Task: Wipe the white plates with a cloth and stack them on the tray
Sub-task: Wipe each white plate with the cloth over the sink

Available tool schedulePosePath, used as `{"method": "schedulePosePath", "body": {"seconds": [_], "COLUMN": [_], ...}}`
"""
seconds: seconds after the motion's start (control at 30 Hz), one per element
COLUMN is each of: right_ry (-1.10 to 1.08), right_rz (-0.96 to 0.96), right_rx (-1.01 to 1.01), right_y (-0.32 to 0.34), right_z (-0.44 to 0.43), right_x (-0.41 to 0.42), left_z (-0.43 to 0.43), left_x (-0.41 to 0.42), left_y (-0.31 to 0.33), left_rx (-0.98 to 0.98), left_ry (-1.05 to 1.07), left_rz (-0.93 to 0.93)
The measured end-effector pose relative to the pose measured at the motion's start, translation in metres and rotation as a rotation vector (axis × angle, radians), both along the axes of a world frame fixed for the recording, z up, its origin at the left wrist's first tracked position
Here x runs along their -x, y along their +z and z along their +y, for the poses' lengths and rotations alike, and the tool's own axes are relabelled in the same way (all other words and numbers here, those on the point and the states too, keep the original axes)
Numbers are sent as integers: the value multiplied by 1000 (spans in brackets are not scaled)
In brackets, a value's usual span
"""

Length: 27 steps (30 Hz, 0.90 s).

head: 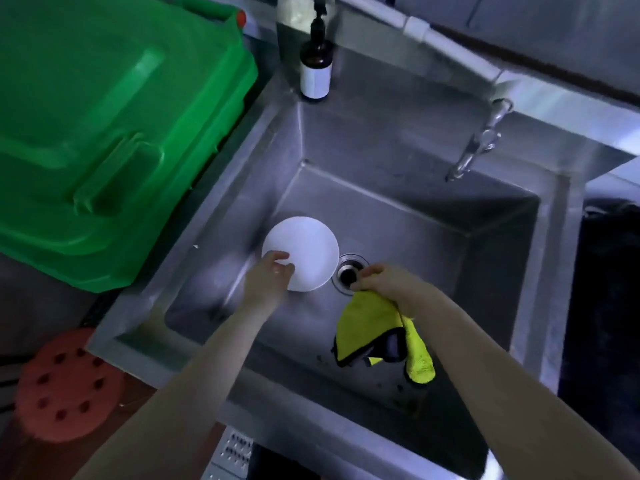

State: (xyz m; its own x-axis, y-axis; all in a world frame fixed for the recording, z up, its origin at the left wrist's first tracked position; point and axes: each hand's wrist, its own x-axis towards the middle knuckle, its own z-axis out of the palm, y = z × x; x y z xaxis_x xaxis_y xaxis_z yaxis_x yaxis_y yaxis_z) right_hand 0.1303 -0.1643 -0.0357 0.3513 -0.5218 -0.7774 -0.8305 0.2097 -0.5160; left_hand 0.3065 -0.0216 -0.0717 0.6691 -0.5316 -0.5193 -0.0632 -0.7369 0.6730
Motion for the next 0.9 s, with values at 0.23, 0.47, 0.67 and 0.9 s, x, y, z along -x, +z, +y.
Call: {"method": "schedulePosePath", "body": {"seconds": [0.23,0.47,0.67,0.9], "right_ry": [-27,-255,-355,-421], "right_rz": [88,84,120,24], "right_rx": [-279,-382,-363,-344], "right_y": [-69,-119,-147,-167], "right_z": [-11,-23,-27,-23], "right_x": [-54,-78,-91,-96], "left_z": [-32,-54,-63,-69], "left_x": [-53,-83,-90,-99], "left_y": [-66,-111,-137,-152], "left_rx": [-107,-210,-208,-281], "left_ry": [-166,-233,-156,-122], "left_rz": [8,-72,12,1]}}
